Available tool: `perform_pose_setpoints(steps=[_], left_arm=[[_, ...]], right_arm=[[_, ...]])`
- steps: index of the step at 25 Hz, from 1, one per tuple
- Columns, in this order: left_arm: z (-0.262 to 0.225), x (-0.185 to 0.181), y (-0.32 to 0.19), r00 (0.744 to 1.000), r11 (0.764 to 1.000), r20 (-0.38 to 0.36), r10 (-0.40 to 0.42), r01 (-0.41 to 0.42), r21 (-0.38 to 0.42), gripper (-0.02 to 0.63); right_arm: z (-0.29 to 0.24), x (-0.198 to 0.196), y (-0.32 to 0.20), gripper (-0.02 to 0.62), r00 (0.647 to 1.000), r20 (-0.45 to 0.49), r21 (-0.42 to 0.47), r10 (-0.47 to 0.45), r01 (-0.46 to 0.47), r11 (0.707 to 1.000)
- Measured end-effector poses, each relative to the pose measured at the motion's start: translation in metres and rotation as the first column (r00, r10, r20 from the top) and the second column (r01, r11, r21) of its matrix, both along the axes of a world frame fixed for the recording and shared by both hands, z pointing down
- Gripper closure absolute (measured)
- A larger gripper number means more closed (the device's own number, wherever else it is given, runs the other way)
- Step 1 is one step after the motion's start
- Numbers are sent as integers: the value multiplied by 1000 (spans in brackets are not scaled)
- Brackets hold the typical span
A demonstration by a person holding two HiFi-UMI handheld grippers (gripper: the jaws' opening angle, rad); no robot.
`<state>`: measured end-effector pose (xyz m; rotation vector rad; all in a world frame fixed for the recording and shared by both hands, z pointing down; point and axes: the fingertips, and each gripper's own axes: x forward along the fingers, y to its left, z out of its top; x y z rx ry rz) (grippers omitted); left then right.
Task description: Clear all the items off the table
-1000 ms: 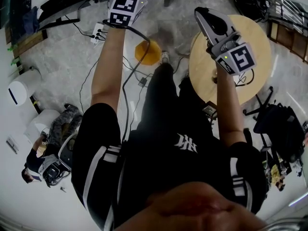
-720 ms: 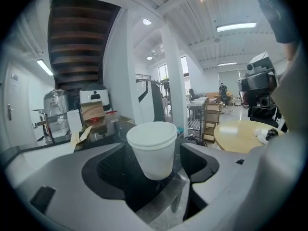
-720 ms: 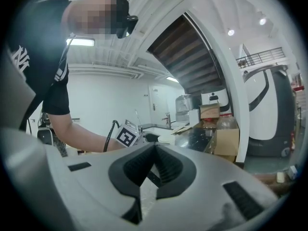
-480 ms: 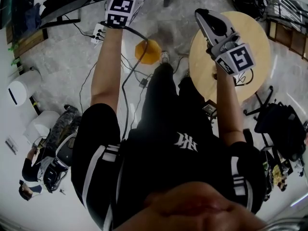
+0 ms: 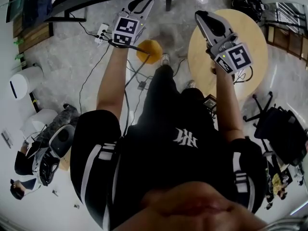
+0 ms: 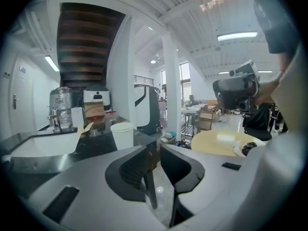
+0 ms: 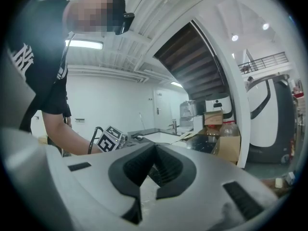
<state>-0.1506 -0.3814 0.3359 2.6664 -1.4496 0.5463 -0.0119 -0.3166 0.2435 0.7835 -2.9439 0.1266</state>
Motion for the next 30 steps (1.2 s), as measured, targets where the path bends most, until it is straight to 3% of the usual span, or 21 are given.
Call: perform_pose_setpoints(steps=[4, 13, 21, 27, 30], left_arm=[[-18, 35, 46, 1000, 999, -17, 26, -25, 33, 595], [-68, 169, 190, 997, 991, -12, 80, -78, 111, 597], [-78, 290, 309, 975, 985, -163, 148, -131, 108, 597], [-98, 319, 368, 934, 964, -243, 261, -240, 115, 598], [-93, 317, 372, 932, 963, -240, 271, -259, 80, 598]], right_arm=[[-17, 15, 30, 592, 999, 20, 42, -26, 25, 999], [-45, 106, 153, 592, 996, 30, 132, -84, 79, 988], [-59, 216, 259, 592, 999, 22, 201, -50, 45, 979], [-66, 236, 312, 592, 999, 42, 191, -1, -7, 982], [-52, 232, 314, 592, 998, 65, 146, 11, -20, 989]])
